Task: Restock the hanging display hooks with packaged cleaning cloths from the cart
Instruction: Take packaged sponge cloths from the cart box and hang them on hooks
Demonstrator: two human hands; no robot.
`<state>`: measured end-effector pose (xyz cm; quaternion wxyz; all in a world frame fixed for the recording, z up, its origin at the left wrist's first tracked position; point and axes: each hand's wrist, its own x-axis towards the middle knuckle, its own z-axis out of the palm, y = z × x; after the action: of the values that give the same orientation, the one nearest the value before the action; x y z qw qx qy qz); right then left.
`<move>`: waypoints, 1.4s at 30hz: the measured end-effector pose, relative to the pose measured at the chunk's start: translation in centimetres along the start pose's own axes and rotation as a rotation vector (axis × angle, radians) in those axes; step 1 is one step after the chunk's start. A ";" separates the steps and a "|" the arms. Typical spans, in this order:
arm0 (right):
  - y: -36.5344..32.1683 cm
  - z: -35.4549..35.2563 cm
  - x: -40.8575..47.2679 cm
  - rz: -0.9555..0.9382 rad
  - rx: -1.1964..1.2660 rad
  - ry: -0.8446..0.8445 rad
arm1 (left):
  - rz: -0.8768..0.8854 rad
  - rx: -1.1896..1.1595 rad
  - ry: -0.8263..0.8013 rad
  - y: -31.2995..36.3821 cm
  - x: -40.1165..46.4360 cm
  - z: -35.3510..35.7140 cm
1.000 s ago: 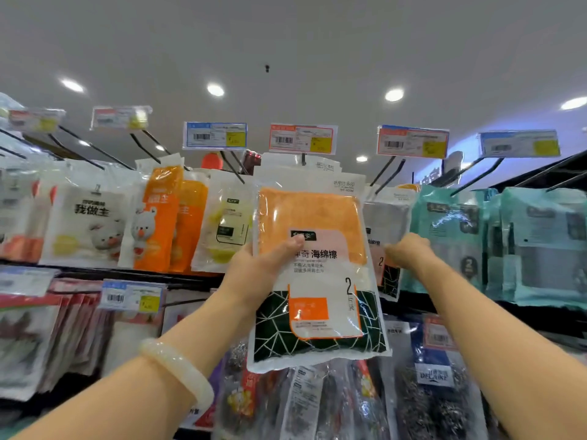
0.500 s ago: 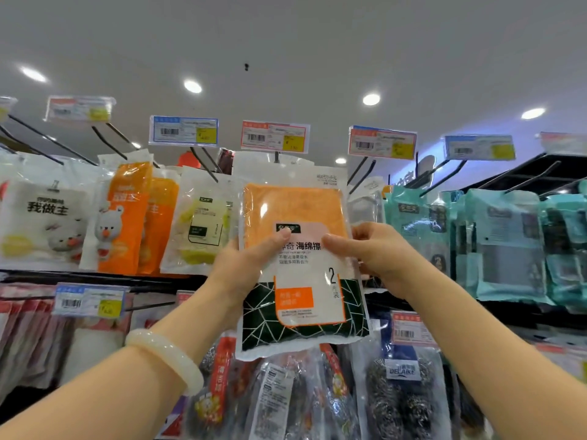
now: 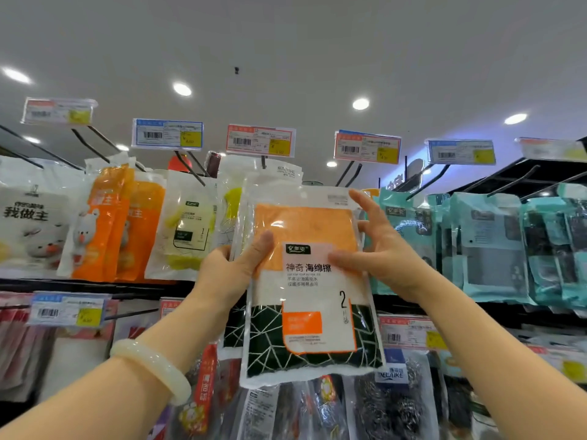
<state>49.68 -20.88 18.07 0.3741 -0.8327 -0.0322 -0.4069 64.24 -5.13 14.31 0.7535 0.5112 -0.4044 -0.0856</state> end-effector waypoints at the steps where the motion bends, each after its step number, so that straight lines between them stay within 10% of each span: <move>1: -0.1 -0.2 0.0 -0.017 -0.012 -0.011 | 0.001 0.019 -0.006 0.0 0.0 0.0; 25: 1.2 -3.1 1.3 0.035 0.340 0.081 | 0.053 -0.005 0.021 -1.6 2.0 0.3; 42: -0.1 -7.8 3.3 0.103 0.167 0.132 | 0.197 0.002 0.143 -1.5 2.0 -2.1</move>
<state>46.78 -26.70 23.44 0.4640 -0.7706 0.0016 -0.4369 67.46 -5.41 13.81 0.7845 0.4747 -0.3981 0.0262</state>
